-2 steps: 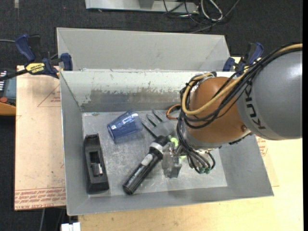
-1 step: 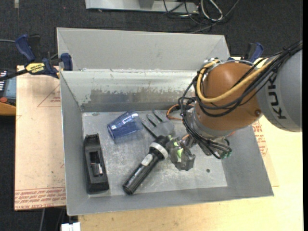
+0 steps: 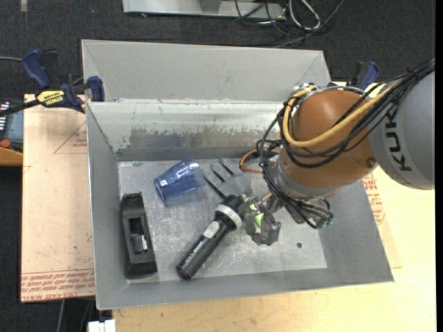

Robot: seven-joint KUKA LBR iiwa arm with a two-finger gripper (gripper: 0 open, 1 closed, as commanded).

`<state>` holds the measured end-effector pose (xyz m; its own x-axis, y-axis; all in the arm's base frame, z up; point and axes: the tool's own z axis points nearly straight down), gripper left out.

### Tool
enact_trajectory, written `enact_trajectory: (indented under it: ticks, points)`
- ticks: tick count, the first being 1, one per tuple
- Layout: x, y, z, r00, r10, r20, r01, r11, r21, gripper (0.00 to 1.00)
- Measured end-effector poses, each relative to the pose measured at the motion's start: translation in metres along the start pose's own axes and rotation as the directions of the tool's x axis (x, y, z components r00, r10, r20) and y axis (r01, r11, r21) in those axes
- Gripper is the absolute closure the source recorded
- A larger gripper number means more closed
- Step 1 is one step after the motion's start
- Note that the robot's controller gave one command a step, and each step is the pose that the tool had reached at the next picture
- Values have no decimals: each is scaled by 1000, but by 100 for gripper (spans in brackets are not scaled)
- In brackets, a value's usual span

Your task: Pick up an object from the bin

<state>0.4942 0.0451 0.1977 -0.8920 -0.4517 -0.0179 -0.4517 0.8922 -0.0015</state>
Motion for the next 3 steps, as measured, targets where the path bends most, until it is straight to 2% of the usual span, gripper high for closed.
enact_trajectory:
  ticks: [1, 2, 3]
  points:
    - [-2, -13, 2, 999, -33, 3, 33, 999, 0, 100]
    - [1, -9, -3, 1000, 0, 3, 0, 1000, -1, 100]
    - [-7, -27, 2, 1000, -11, 5, 11, 1000, -1, 100]
